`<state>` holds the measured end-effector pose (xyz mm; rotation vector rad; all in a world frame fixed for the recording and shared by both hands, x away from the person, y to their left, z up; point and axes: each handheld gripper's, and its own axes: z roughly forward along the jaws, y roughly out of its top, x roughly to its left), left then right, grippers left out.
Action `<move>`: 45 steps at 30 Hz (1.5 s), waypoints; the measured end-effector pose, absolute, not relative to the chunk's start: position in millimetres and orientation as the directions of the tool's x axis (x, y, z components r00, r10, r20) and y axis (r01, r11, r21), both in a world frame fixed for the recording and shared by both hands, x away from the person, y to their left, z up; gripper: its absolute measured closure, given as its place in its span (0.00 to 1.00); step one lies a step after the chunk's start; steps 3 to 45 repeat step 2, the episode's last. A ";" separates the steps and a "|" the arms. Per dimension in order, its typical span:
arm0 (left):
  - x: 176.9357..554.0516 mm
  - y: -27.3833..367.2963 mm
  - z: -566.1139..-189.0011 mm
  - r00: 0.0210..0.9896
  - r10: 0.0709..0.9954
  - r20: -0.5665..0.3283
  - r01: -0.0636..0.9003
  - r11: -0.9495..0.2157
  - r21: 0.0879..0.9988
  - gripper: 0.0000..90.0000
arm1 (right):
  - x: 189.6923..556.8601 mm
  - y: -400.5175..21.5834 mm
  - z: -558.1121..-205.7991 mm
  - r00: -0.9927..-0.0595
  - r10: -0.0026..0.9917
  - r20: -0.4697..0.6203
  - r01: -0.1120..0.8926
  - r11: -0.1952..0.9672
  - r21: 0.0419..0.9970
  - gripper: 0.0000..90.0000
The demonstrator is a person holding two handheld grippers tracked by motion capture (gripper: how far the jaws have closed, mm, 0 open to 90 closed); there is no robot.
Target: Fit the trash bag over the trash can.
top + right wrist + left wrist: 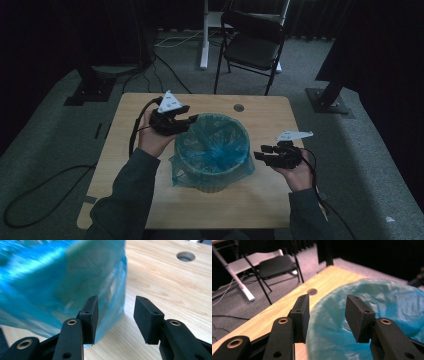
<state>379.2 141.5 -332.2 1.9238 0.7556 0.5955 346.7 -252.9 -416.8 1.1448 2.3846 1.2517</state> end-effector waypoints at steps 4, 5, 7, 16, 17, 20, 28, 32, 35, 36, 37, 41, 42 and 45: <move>378.2 154.2 -337.4 0.669 0.740 0.064 0.268 -0.321 0.909 0.61 | 349.6 -256.9 -425.0 -0.652 0.743 0.149 0.557 0.337 0.759 0.59; 378.2 154.2 -337.4 0.669 0.740 0.064 0.268 -0.321 0.909 0.61 | 349.6 -256.9 -425.0 -0.652 0.743 0.149 0.557 0.337 0.759 0.59; 378.2 154.2 -337.4 0.669 0.740 0.064 0.268 -0.321 0.909 0.61 | 349.6 -256.9 -425.0 -0.652 0.743 0.149 0.557 0.337 0.759 0.59; 378.2 154.2 -337.4 0.669 0.740 0.064 0.268 -0.321 0.909 0.61 | 349.6 -256.9 -425.0 -0.652 0.743 0.149 0.557 0.337 0.759 0.59; 378.2 154.2 -337.4 0.669 0.740 0.064 0.268 -0.321 0.909 0.61 | 349.6 -256.9 -425.0 -0.652 0.743 0.149 0.557 0.337 0.759 0.59; 378.2 154.2 -337.4 0.669 0.740 0.064 0.268 -0.321 0.909 0.61 | 349.6 -256.9 -425.0 -0.652 0.743 0.149 0.557 0.337 0.759 0.59; 378.2 154.2 -337.4 0.669 0.740 0.064 0.268 -0.321 0.909 0.61 | 349.6 -256.9 -425.0 -0.652 0.743 0.149 0.557 0.337 0.759 0.59; 378.2 154.2 -337.4 0.669 0.740 0.064 0.268 -0.321 0.909 0.61 | 349.6 -256.9 -425.0 -0.652 0.743 0.149 0.557 0.337 0.759 0.59; 378.2 154.2 -337.4 0.669 0.740 0.064 0.268 -0.321 0.909 0.61 | 349.6 -256.9 -425.0 -0.652 0.743 0.149 0.557 0.337 0.759 0.59; 378.2 154.2 -337.4 0.669 0.740 0.064 0.268 -0.321 0.909 0.61 | 349.6 -256.9 -425.0 -0.652 0.743 0.149 0.557 0.337 0.759 0.59; 378.2 154.2 -337.4 0.669 0.740 0.064 0.268 -0.321 0.909 0.61 | 349.6 -256.9 -425.0 -0.652 0.743 0.149 0.557 0.337 0.759 0.59; 378.2 154.2 -337.4 0.669 0.740 0.064 0.268 -0.321 0.909 0.61 | 349.6 -256.9 -425.0 -0.652 0.743 0.149 0.557 0.337 0.759 0.59; 378.2 154.2 -337.4 0.669 0.740 0.064 0.268 -0.321 0.909 0.61 | 349.6 -256.9 -425.0 -0.652 0.743 0.149 0.557 0.337 0.759 0.59; 378.2 154.2 -337.4 0.669 0.740 0.064 0.268 -0.321 0.909 0.61 | 349.6 -256.9 -425.0 -0.652 0.743 0.149 0.557 0.337 0.759 0.59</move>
